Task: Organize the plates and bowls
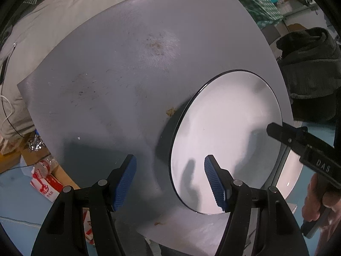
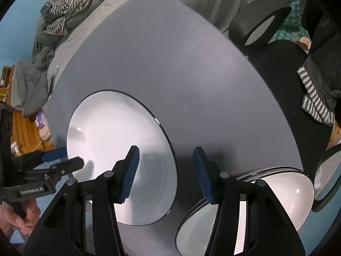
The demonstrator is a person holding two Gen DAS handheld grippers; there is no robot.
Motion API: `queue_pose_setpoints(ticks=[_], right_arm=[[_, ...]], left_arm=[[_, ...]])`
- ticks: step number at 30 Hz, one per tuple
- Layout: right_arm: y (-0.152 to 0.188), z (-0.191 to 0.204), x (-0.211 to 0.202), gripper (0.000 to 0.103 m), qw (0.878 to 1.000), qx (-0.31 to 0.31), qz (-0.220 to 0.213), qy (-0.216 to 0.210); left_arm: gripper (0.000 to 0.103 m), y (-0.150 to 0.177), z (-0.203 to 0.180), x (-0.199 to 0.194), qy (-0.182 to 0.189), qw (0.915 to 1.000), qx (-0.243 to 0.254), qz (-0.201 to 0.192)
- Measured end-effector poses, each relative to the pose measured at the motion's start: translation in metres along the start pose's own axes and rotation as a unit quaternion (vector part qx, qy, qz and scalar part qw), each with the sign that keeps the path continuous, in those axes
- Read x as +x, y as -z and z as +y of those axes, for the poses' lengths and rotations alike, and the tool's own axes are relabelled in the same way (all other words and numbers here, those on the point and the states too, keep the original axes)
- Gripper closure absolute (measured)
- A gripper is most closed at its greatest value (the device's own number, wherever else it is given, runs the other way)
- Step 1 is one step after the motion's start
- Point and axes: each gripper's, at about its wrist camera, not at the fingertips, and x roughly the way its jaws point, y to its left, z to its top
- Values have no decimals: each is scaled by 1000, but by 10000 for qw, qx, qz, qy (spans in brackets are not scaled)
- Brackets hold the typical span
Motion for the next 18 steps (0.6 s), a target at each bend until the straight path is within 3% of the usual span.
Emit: queue_pose_setpoints(ticks=[3,6,11,18], right_arm=[[-1,2,3,49,10000,-56,56,-5],[-2,3,6,57,9999,-98,106,-38],[0,7,9,62,9997,-181,94,106],[0,0,10,79,9997,-18,63,254]], left_arm=[[36,3,0,0,47,10000,7,-3],[36,4,0,0,45,10000,50,16],[60,2,-1,3,99,9999,101,69],[78,3,-1,10,207,9994,143,226]])
